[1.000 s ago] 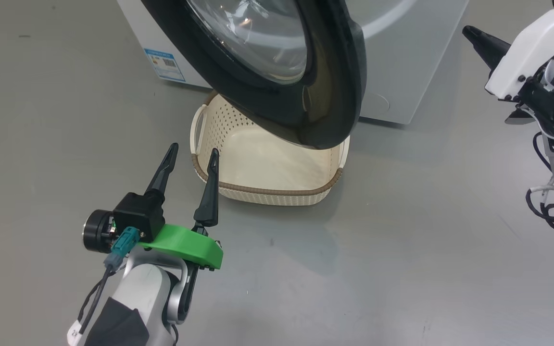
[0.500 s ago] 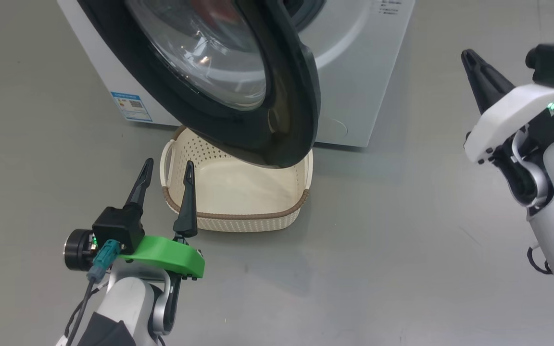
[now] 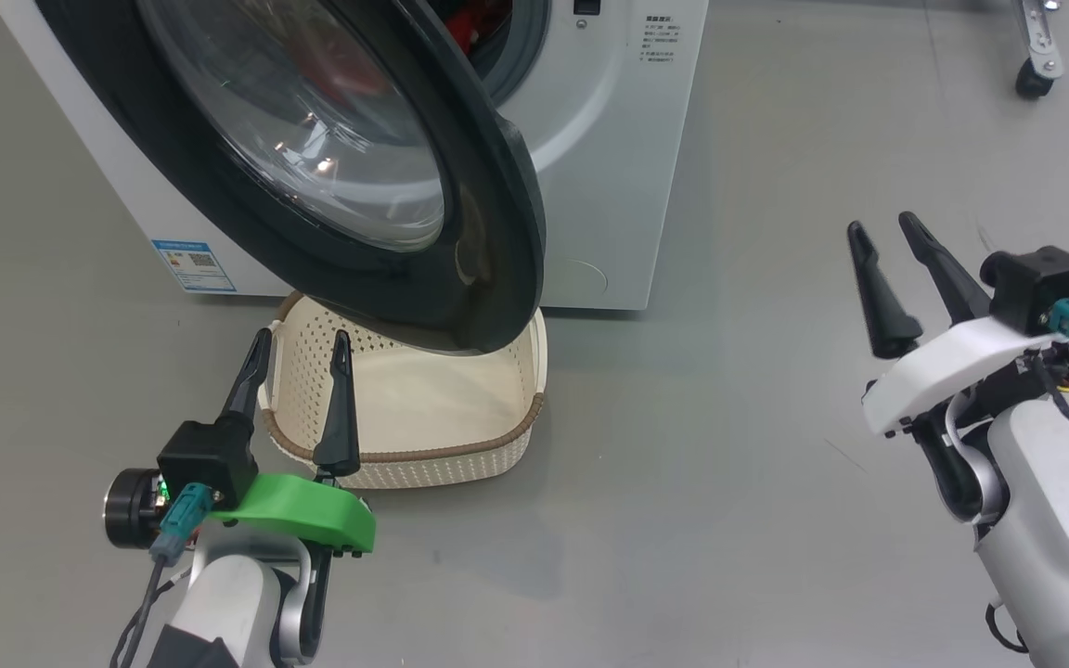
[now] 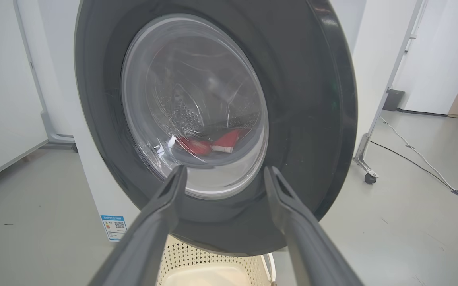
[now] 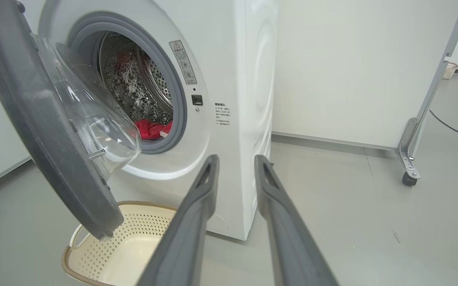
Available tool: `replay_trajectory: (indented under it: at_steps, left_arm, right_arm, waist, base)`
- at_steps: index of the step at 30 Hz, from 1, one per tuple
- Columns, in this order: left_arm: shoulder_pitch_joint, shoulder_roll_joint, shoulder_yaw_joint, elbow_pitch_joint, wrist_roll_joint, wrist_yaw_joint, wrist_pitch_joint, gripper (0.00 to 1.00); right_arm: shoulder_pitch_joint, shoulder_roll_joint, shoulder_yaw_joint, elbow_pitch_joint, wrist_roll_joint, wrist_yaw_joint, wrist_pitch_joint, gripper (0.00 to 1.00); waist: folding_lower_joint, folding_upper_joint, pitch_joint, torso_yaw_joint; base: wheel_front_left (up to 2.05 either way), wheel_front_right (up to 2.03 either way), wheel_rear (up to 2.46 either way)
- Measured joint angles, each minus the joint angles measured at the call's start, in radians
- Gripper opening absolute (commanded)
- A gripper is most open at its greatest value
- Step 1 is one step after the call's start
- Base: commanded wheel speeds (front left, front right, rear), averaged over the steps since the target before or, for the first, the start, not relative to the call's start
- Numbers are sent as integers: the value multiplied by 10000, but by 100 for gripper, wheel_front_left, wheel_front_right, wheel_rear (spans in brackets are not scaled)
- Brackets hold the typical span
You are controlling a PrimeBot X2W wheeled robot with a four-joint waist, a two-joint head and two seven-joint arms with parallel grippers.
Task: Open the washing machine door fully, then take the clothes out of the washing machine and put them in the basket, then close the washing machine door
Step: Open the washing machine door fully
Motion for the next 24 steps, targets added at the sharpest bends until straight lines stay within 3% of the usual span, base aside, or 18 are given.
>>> replay_trajectory:
  at_steps: [8, 24]
  left_arm:
    - [128, 10, 2, -21, 88, 0, 0, 100]
    - [307, 21, 268, -142, 69, 0, 0, 100]
  right_arm:
    - [755, 203, -169, -4, -153, -522, -917, 100]
    - [1168, 485, -79, -67, -428, -790, -1078, 100]
  waist:
    - [0, 0, -99, -286]
    - [0, 0, -110, -446]
  base:
    - [0, 0, 0]
    - [0, 0, 0]
